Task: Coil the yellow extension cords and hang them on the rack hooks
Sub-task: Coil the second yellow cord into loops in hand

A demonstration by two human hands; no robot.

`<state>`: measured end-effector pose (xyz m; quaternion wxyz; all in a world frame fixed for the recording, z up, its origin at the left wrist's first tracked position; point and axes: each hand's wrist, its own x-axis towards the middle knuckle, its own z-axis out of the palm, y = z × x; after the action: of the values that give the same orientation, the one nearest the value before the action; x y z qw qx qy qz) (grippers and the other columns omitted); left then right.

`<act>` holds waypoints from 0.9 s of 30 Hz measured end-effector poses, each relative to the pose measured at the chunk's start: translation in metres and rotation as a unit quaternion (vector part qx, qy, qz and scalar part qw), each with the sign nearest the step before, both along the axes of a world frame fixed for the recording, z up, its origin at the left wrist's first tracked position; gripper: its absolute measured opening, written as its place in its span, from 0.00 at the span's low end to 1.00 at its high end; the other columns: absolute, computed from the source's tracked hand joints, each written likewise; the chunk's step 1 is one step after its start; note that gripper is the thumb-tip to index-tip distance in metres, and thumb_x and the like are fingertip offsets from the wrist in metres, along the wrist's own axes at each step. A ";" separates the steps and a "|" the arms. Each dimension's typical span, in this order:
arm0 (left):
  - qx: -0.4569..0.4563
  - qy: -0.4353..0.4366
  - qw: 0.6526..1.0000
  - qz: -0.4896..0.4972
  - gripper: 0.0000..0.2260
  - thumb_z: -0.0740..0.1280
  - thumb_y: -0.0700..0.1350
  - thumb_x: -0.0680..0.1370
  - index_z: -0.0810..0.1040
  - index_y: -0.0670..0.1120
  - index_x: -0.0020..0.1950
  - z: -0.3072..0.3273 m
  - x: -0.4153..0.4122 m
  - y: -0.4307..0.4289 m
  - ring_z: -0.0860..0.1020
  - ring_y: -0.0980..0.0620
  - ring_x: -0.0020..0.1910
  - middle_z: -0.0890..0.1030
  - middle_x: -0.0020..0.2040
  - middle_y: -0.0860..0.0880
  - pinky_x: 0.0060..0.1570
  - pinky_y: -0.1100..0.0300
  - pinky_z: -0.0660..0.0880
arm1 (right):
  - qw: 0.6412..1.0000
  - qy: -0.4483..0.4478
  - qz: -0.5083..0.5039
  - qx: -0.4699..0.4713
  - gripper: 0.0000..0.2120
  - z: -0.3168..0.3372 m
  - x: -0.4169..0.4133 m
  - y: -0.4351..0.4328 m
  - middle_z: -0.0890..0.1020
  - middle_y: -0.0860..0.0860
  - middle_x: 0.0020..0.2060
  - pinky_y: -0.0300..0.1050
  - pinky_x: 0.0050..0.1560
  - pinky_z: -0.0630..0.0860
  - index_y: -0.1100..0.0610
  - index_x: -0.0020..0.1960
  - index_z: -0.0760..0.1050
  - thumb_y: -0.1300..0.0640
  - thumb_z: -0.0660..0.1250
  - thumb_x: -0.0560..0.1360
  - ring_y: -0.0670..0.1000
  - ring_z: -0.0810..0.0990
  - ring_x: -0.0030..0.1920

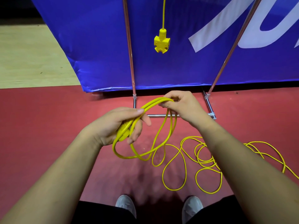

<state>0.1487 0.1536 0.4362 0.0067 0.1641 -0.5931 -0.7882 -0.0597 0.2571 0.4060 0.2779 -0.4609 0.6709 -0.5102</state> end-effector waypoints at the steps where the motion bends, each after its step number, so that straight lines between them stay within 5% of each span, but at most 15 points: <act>1: 0.026 0.011 1.000 0.004 0.11 0.61 0.45 0.76 0.79 0.39 0.42 -0.001 -0.001 0.001 0.75 0.46 0.22 0.74 0.25 0.40 0.26 0.60 0.72 | 1.000 -0.005 -0.001 -0.004 0.03 -0.001 0.000 -0.001 0.76 0.49 0.29 0.43 0.32 0.68 0.52 0.39 0.82 0.57 0.75 0.70 0.49 0.71 0.29; 4: 0.118 0.046 0.991 -0.029 0.06 0.64 0.42 0.76 0.73 0.40 0.41 -0.003 -0.002 0.005 0.81 0.33 0.48 0.80 0.42 0.32 0.45 0.48 0.79 | 0.999 -0.023 -0.014 -0.021 0.07 -0.001 -0.001 -0.006 0.76 0.64 0.33 0.48 0.33 0.68 0.55 0.41 0.82 0.52 0.75 0.68 0.53 0.69 0.30; 6: 0.108 0.040 0.993 -0.037 0.08 0.68 0.44 0.75 0.73 0.43 0.40 -0.003 -0.004 0.008 0.83 0.38 0.38 0.79 0.45 0.31 0.36 0.53 0.79 | 0.999 -0.028 -0.017 -0.025 0.10 -0.003 -0.003 -0.007 0.77 0.68 0.36 0.50 0.33 0.68 0.57 0.43 0.82 0.51 0.75 0.67 0.53 0.69 0.30; 9: 0.070 0.064 0.995 0.007 0.07 0.62 0.45 0.77 0.73 0.44 0.41 -0.001 -0.009 0.010 0.66 0.54 0.17 0.69 0.24 0.46 0.24 0.63 0.61 | 0.999 -0.037 -0.005 -0.013 0.07 -0.008 -0.005 -0.009 0.75 0.66 0.33 0.49 0.31 0.69 0.57 0.43 0.82 0.55 0.76 0.69 0.54 0.71 0.29; 14: 0.093 0.133 0.982 0.099 0.08 0.56 0.45 0.79 0.70 0.44 0.42 0.008 -0.008 -0.002 0.61 0.58 0.16 0.63 0.20 0.55 0.23 0.63 0.58 | 0.996 -0.009 0.011 0.084 0.02 -0.038 -0.024 -0.004 0.79 0.54 0.31 0.40 0.35 0.74 0.61 0.45 0.82 0.64 0.73 0.72 0.47 0.76 0.30; 19: 0.109 0.196 0.961 0.162 0.10 0.54 0.46 0.80 0.70 0.45 0.43 0.016 0.003 -0.021 0.62 0.58 0.17 0.64 0.20 0.55 0.23 0.64 0.64 | 0.972 0.026 -0.016 0.233 0.04 -0.098 -0.050 0.012 0.77 0.55 0.32 0.43 0.40 0.69 0.63 0.40 0.81 0.63 0.73 0.72 0.48 0.72 0.35; 23: 0.026 0.168 0.959 0.228 0.11 0.54 0.44 0.82 0.74 0.42 0.48 0.011 0.003 -0.023 0.67 0.55 0.21 0.67 0.22 0.52 0.28 0.63 0.67 | 0.965 -0.063 -0.037 0.252 0.03 -0.119 -0.042 0.017 0.81 0.57 0.35 0.50 0.50 0.76 0.63 0.45 0.77 0.64 0.70 0.74 0.53 0.79 0.39; 27: -0.085 0.092 0.959 0.255 0.14 0.56 0.45 0.82 0.76 0.36 0.55 0.002 0.002 -0.028 0.73 0.50 0.28 0.71 0.26 0.49 0.34 0.60 0.71 | 0.962 -0.176 -0.087 0.188 0.08 -0.089 -0.018 0.003 0.79 0.57 0.30 0.45 0.32 0.77 0.57 0.44 0.68 0.62 0.66 0.78 0.53 0.78 0.27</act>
<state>0.1511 0.1251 0.4378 0.2764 0.2353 -0.5932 -0.7186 -0.0778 0.2597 0.3166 0.4278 -0.2430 0.7327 -0.4702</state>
